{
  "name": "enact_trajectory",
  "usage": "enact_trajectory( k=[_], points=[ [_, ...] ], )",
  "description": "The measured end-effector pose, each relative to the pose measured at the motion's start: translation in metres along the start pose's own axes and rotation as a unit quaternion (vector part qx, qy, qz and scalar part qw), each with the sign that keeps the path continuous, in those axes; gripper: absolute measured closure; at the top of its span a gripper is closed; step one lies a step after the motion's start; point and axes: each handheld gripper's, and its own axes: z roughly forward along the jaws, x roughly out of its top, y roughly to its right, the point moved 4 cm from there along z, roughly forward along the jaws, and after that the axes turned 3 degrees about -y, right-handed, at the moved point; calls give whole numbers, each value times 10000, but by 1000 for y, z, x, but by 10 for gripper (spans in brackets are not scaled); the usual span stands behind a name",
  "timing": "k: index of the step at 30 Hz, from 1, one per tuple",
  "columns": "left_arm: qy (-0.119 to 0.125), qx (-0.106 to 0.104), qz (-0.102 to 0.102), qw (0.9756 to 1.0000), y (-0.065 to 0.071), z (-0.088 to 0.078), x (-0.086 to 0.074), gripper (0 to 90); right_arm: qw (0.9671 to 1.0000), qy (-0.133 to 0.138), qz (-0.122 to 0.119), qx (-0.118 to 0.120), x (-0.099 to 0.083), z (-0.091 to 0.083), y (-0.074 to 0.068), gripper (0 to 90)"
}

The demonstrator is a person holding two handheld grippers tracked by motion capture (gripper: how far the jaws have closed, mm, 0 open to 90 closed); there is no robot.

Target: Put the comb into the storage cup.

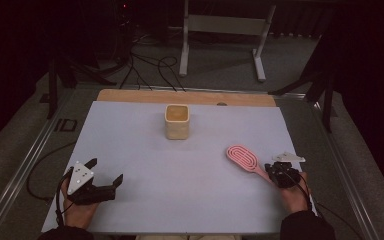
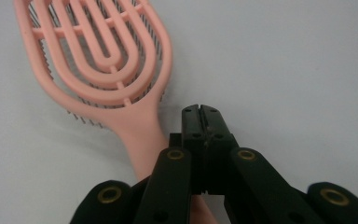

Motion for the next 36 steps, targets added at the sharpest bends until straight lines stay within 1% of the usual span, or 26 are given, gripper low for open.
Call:
enact_trajectory(
  k=[2, 5, 6, 7, 8, 9, 10, 11, 12, 13, 16, 18, 20, 22, 24, 27, 28, 30, 32, 35, 36],
  points=[
    [-1, -1, 0, 10000, 0, 0, 0, 6, 9999, 164, 40, -28, 1, -3, 1, 897],
    [-2, 6, 4, 10000, 0, 0, 0, 6, 9985, 545, 97, -8, 4, -13, 3, 865],
    [8, 12, 2, 10000, 0, 0, 0, 6, 9985, 545, 97, -8, 4, -13, 3, 865],
    [14, 18, 6, 10000, -1, 0, 0, 6, 9973, 730, 93, 17, 5, -18, 3, 853],
    [32, 21, -2, 10000, -1, -1, 1, 5, 9953, 961, 100, 52, 8, -25, 3, 830],
    [32, 21, -2, 10000, -1, -1, 1, 6, 9953, 961, 100, 52, 8, -25, 3, 830],
    [46, 32, -7, 10000, -2, -1, 1, 5, 9923, 1219, 123, 167, 11, -33, -1, 770],
    [46, 32, -7, 10000, -2, -1, 1, 6, 9923, 1219, 123, 167, 11, -33, -1, 770],
    [46, 32, -7, 10000, -2, -1, 1, 6, 9910, 1313, 109, 220, 11, -36, -2, 737],
    [88, 32, 11, 10000, -1, -1, 2, 6, 9869, 1573, 67, 352, 13, -43, -9, 659],
    [137, 36, 43, 9999, -1, -1, 5, 5, 9814, 1828, 62, 582, 14, -53, -18, 561],
    [155, 35, 56, 9999, -2, -1, 7, 5, 9784, 1966, 114, 637, 13, -58, -23, 478],
    [160, 18, 76, 9998, -1, 0, 10, 5, 9745, 2129, 186, 680, 11, -63, -28, 399],
    [152, 19, 145, 9998, -1, 1, 13, 5, 9712, 2267, 226, 699, 10, -69, -32, 317],
    [192, 17, 154, 9997, -1, 2, 16, 5, 9677, 2409, 251, 702, 10, -74, -38, 251],
    [217, 23, 170, 9996, -2, 3, 19, 5, 9643, 2542, 182, 725, 9, -81, -46, 230],
    [208, 12, 169, 9996, -2, 4, 20, 5, 9637, 2566, 135, 722, 8, -82, -48, 226],
    [216, 2, 177, 9996, -2, 5, 20, 5, 9634, 2580, 115, 720, 7, -83, -50, 224],
    [246, 7, 183, 9995, -1, 5, 21, 5, 9623, 2603, 158, 769, 4, -84, -53, 209],
    [300, 1, 193, 9994, -1, 5, 20, 5, 9625, 2582, 187, 805, 2, -83, -54, 200],
    [361, 0, 194, 9992, 0, 4, 18, 6, 9622, 2560, 225, 904, 0, -82, -55, 200]
  ],
)
